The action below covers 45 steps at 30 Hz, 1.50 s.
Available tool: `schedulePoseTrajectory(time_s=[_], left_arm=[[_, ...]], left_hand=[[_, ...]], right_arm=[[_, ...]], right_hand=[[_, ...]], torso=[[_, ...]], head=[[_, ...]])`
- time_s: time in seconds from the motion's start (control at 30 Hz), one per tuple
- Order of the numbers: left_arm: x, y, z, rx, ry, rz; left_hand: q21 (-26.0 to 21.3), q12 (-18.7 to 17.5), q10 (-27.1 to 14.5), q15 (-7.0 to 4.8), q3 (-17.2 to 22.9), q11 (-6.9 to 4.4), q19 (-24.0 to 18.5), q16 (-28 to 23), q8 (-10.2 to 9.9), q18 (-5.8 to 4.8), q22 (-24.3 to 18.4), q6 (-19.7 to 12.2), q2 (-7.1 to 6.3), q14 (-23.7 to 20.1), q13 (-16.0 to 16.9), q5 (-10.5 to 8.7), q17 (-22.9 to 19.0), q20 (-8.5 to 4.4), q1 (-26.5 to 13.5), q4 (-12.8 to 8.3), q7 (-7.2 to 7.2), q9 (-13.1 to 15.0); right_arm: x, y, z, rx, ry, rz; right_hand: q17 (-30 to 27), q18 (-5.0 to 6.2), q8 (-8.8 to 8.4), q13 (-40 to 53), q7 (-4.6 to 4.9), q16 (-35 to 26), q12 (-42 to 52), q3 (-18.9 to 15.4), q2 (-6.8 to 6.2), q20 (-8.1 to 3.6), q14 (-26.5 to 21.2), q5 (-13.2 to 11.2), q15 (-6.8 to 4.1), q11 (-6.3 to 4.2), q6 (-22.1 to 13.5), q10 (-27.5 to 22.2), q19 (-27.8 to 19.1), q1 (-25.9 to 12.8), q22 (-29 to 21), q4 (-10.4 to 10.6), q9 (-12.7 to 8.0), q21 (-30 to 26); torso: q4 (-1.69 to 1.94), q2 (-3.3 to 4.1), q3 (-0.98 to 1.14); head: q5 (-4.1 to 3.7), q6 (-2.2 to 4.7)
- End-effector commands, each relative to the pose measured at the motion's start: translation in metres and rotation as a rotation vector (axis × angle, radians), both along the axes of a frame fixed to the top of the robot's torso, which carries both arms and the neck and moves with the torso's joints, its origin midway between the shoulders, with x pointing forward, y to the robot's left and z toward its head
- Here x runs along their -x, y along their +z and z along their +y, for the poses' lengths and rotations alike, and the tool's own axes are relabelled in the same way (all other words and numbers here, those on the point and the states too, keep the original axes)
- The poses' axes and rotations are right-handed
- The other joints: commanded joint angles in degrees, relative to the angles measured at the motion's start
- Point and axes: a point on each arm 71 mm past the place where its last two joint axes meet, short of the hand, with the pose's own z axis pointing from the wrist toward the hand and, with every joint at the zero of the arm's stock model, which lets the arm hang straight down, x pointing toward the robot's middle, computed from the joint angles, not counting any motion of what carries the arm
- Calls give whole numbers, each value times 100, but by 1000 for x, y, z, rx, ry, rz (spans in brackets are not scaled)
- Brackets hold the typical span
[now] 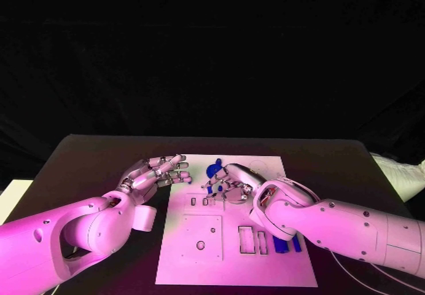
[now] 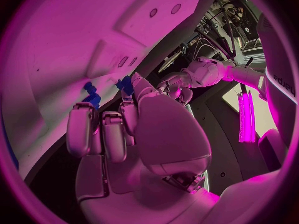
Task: Assemble the parts on the task board
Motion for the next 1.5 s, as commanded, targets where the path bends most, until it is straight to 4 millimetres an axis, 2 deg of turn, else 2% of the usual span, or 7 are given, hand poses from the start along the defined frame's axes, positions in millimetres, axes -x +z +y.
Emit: schedulePoseTrajectory(time_s=[0.03,0.4,0.67,0.83,1.5], left_arm=[[1,1,-3,17,-19,-8],[1,1,-2,15,-19,-5],[1,1,-3,15,-22,-4],[1,1,-3,15,-21,-3],[1,1,-2,15,-21,-3]], left_hand=[[-36,-27,4,-2,-10,19,35,-29,-26,65,-6,-1,15,36,-7,-10,7,15,54,-32,19,-6],[-36,-27,4,-2,-10,19,35,-29,-26,65,-6,-1,15,36,-7,-10,7,15,54,-32,19,-6],[-36,-27,4,-2,-10,19,35,-29,-26,65,-6,-1,15,36,-7,-10,7,15,54,-32,19,-6],[-36,-27,4,-2,-10,19,35,-29,-26,65,-6,-1,15,36,-7,-10,7,15,54,-32,19,-6],[-36,-27,4,-2,-10,19,35,-29,-26,65,-6,-1,15,36,-7,-10,7,15,54,-32,19,-6]], right_arm=[[1,-7,3,86,10,-5],[2,-15,1,141,11,-2],[3,-17,2,166,19,9],[2,-19,1,181,18,19],[5,-25,-1,292,39,68]], right_hand=[[978,-81,26,-628,-128,-4,-20,9,63,-4,486,6,-15,-183,108,151,-48,27,-6,-28,119,-29],[979,-80,22,-631,-123,-4,-31,27,52,3,486,29,-7,-177,107,142,-54,40,-14,-64,122,-36],[962,-76,22,-646,-117,-13,-55,19,18,8,483,12,-2,-171,111,128,-66,24,-31,-83,126,-47],[961,-75,22,-645,-116,-14,-56,17,6,11,482,-2,-1,-170,114,127,-67,18,-33,-90,127,-49],[940,-69,-35,-741,-76,-26,-204,-4,-67,32,478,-92,24,-139,46,49,-91,-77,-67,-107,114,-75]], torso=[[-4,6,4],[-27,3,17],[-11,-1,14],[-23,1,13],[-16,1,12]], head=[[19,-21],[33,-40],[10,-51],[12,-60],[-8,-92]])
